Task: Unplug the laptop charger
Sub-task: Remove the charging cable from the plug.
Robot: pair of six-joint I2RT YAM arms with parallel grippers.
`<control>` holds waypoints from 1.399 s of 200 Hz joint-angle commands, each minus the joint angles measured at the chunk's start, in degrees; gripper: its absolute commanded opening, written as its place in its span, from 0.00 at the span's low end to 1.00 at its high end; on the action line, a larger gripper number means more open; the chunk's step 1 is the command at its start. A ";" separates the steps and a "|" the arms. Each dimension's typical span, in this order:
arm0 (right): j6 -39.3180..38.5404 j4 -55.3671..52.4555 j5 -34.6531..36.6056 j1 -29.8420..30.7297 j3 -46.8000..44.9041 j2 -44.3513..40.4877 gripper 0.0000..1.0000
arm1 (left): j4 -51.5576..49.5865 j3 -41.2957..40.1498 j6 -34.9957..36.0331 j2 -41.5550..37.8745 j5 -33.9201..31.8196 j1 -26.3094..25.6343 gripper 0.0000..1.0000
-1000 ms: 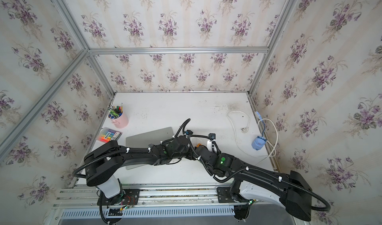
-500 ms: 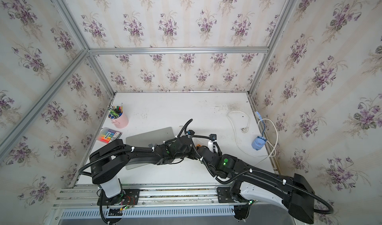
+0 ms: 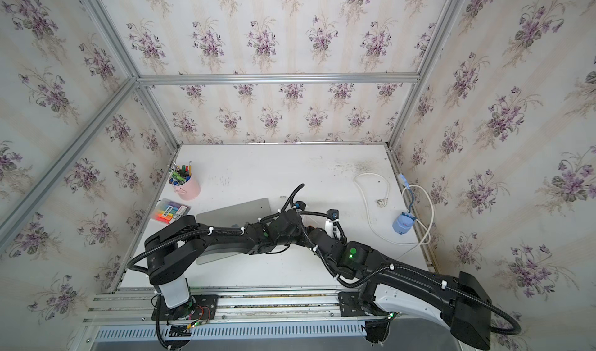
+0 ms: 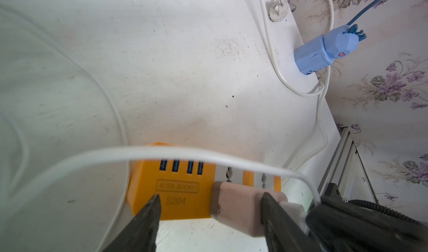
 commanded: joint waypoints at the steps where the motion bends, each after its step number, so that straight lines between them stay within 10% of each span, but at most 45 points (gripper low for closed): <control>1: 0.66 -0.44 -0.47 0.06 0.02 -0.04 0.00 | -4.23 0.63 -0.78 1.01 -0.10 0.02 0.65; 220: -10.52 -10.66 9.41 -0.16 20.33 1.35 0.00 | -12.78 0.84 0.23 -3.42 2.31 0.03 0.69; 280: -23.05 -2.39 2.93 -10.83 24.35 5.80 0.00 | -11.84 -2.07 3.48 -11.78 2.50 -0.04 0.78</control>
